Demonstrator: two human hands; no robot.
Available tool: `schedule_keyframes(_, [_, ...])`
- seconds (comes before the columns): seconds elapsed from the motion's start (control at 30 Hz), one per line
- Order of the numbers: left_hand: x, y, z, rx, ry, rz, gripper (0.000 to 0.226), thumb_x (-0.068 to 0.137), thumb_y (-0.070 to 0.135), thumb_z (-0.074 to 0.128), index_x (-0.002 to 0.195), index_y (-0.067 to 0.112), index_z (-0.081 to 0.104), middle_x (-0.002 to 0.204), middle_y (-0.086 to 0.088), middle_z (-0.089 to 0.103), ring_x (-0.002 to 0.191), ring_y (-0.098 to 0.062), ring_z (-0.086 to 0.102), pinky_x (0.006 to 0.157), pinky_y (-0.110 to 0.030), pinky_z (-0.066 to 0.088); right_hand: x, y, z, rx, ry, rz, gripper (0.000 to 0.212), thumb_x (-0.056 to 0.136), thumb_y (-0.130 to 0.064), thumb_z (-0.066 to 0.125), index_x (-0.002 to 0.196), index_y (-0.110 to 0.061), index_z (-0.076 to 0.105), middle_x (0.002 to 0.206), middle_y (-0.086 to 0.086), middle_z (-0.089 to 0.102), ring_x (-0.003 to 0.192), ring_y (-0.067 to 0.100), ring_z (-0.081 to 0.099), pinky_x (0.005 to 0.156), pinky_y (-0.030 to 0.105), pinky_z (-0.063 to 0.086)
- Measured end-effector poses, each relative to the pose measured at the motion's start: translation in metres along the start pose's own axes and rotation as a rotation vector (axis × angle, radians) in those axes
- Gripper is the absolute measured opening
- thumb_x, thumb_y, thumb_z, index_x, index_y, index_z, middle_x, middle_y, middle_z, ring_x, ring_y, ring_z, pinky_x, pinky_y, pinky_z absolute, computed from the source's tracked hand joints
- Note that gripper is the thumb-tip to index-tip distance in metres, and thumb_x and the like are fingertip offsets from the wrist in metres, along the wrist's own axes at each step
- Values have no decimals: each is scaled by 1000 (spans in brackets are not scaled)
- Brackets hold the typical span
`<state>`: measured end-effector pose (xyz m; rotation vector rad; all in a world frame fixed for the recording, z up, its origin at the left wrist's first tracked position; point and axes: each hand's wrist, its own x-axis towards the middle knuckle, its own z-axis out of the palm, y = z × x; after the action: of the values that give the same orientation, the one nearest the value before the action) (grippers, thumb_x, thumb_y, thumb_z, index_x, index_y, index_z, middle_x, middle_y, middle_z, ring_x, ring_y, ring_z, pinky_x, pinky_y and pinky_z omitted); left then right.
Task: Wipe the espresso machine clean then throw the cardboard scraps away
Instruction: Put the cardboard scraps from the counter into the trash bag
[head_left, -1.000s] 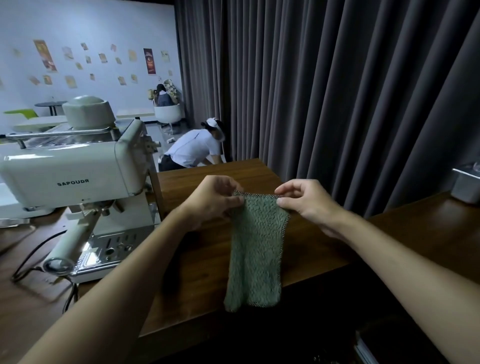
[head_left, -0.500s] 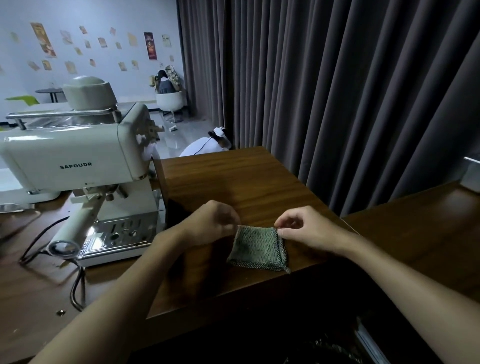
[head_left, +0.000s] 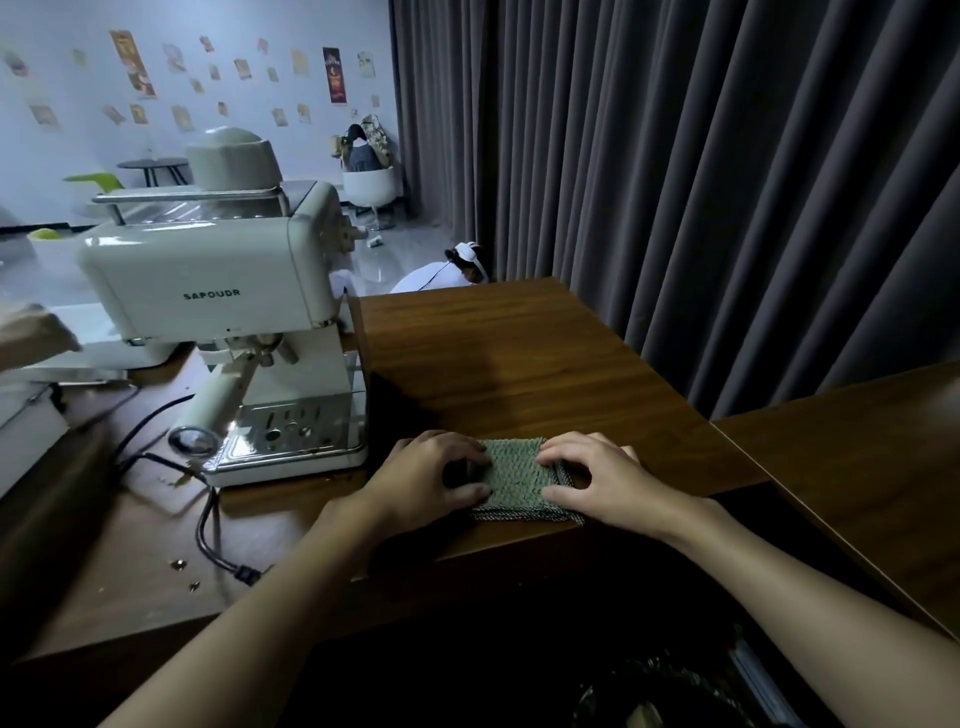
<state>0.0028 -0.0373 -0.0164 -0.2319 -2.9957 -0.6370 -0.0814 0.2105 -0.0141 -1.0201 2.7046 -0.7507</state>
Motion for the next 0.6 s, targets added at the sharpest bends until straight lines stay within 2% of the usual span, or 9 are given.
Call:
schedule_keyframes(0.13, [-29, -9, -3, -36, 41, -13, 47, 86, 49, 71, 126, 24, 67, 138, 4, 59, 129, -14, 53, 109, -37, 42, 7, -16, 15, 17, -33, -61, 38, 84, -53, 67, 120, -44, 59, 134, -29, 45, 131, 3, 31, 98, 35, 17])
schedule_keyframes(0.27, [-53, -14, -12, -54, 33, -39, 60, 80, 65, 62, 123, 24, 69, 135, 5, 61, 125, -8, 55, 106, -31, 45, 10, -28, 24, 37, -73, -113, 41, 83, -54, 67, 121, -44, 59, 133, -31, 45, 131, 3, 28, 99, 36, 15])
schedule_keyframes(0.33, [-62, -15, -15, -64, 28, -62, 56, 82, 62, 65, 124, 25, 68, 136, 7, 60, 123, -5, 56, 105, -29, 46, 11, -31, 25, 39, -87, -118, 44, 82, -55, 68, 123, -45, 58, 133, -31, 45, 131, 3, 28, 99, 36, 14])
schedule_keyframes(0.4, [-67, -13, -17, -72, 33, -70, 54, 83, 61, 66, 125, 26, 67, 137, 8, 59, 123, -4, 56, 104, -30, 47, 11, -32, 25, 36, -97, -112, 47, 82, -55, 69, 126, -44, 56, 134, -31, 45, 131, 3, 27, 99, 37, 14])
schedule_keyframes(0.6, [-69, -6, -17, -75, 39, -91, 68, 78, 72, 54, 125, 26, 67, 138, 8, 59, 124, -5, 56, 104, -34, 48, 8, -29, 20, 32, -109, -72, 49, 83, -55, 67, 129, -44, 53, 136, -32, 44, 133, 4, 26, 98, 36, 13])
